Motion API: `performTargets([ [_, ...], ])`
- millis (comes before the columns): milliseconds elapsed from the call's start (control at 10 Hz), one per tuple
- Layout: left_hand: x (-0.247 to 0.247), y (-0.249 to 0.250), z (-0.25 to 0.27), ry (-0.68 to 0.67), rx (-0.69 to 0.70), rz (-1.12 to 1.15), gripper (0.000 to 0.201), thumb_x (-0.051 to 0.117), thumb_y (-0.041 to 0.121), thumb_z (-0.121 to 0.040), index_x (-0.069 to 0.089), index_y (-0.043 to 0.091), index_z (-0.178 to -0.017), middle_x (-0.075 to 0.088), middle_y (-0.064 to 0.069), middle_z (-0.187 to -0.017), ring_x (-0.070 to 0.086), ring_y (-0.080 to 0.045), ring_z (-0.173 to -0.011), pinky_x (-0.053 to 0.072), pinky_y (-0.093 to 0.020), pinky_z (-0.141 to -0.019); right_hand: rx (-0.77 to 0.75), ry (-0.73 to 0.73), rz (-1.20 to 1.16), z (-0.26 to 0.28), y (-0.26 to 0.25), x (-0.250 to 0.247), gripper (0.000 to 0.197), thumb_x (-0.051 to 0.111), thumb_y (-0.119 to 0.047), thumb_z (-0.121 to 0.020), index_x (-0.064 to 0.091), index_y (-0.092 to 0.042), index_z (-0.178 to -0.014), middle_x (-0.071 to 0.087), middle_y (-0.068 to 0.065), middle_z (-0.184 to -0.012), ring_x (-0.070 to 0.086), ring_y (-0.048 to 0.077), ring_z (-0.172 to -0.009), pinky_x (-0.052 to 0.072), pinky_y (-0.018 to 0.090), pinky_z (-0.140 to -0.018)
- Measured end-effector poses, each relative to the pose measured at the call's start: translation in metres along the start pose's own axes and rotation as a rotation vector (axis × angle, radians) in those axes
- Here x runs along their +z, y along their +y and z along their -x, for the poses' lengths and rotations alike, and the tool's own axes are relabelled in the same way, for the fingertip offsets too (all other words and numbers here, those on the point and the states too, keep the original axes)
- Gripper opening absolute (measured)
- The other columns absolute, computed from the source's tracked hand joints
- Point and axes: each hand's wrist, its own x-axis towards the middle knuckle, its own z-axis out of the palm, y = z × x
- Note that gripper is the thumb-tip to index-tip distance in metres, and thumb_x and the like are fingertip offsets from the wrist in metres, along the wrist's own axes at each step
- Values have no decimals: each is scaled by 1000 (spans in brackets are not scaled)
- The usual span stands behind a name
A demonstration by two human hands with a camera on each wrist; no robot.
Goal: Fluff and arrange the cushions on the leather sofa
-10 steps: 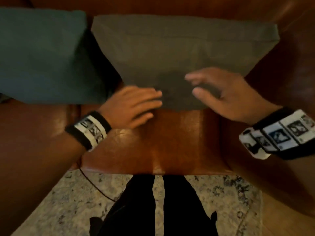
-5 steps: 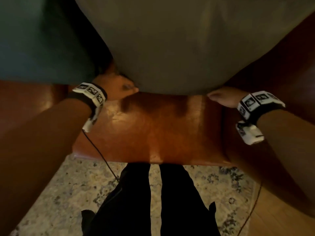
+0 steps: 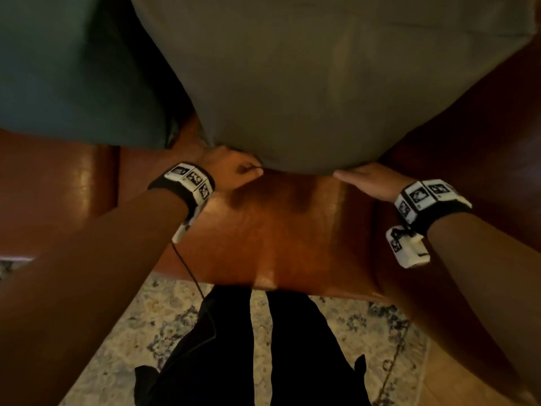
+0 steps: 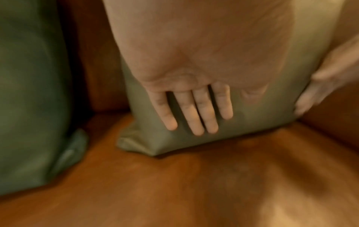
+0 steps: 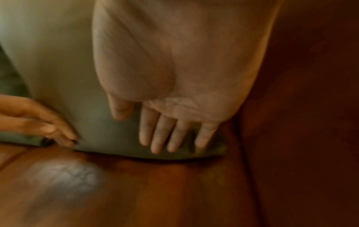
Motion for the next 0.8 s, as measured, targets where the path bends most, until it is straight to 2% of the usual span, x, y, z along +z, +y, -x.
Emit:
performTargets([
  [100,6,-14,29,63,-168,4,70,34,75,-88,64,30,-133,66,-4,-136,60,-29,-127,45,-42,-110,87,189,-94,22,32,-10,67,64,-65,-92,59,-26,-146,55,-2,-153,47,21,-144,37,35,-115],
  [200,5,-12,58,271,-335,221,74,61,68,-88,42,31,-150,47,-7,-156,47,-28,-140,39,-47,-116,-5,336,-260,37,45,-10,114,85,-61,-74,21,-33,-164,34,-2,-166,38,18,-148,37,44,-119],
  [300,-8,4,71,421,-490,604,135,89,59,-67,0,29,-164,23,-1,-170,31,-20,-152,36,-42,-120,-220,385,-401,37,36,-7,140,99,-61,-53,7,-55,-159,20,-17,-170,30,14,-153,37,52,-120],
  [400,-20,14,64,477,-356,623,142,92,55,-63,-5,31,-164,23,6,-169,32,-9,-150,34,-31,-119,-314,445,-420,28,27,-1,139,98,-63,-55,8,-53,-160,25,-24,-165,32,8,-152,38,51,-121],
  [500,-30,12,50,542,-350,655,123,89,53,-72,8,37,-163,42,3,-161,49,-6,-135,46,-32,-111,-328,504,-455,26,23,-3,123,87,-70,-66,13,-47,-161,32,-20,-163,40,10,-149,40,47,-121],
  [600,-33,1,47,565,-336,662,101,79,59,-81,21,38,-161,55,2,-151,58,-11,-132,49,-40,-112,-313,486,-416,28,26,-5,108,79,-60,-81,10,-45,-163,33,-14,-165,43,14,-148,38,45,-122],
  [700,-39,-1,52,546,-329,528,80,67,45,-97,22,32,-162,58,-5,-147,58,-19,-133,41,-33,-115,-265,453,-337,35,22,-10,95,68,-49,-95,3,-42,-165,33,-12,-165,42,16,-148,35,44,-123],
  [800,-37,-5,69,508,-356,496,69,55,38,-105,22,22,-163,51,-8,-154,50,-24,-141,32,-27,-112,-146,508,-244,47,25,-3,71,52,-37,-108,12,-36,-166,34,-3,-167,41,19,-148,32,38,-120],
])
